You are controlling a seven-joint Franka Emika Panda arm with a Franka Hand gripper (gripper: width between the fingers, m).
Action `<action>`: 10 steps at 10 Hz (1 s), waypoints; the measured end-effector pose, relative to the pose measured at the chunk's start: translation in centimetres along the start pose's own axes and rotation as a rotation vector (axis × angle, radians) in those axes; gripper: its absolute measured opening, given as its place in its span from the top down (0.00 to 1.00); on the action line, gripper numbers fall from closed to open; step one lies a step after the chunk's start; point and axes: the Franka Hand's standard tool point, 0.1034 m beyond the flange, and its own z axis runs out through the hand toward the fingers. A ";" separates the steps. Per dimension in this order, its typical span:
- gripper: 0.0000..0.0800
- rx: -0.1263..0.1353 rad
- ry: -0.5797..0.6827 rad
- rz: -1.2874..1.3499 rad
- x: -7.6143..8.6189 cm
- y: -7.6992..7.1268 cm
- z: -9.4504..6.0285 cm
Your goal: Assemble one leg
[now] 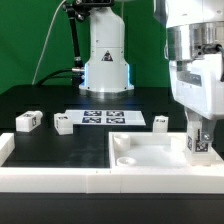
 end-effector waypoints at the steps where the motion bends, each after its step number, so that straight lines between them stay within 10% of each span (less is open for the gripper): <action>1: 0.24 0.000 0.000 -0.100 0.0 0.0 0.0; 10: 0.19 -0.044 0.018 -1.161 -0.5 -0.1 -0.2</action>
Offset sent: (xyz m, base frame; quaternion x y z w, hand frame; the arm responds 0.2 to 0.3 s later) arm -0.0034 0.0100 -0.0006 -0.0144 0.0153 -0.2972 0.9546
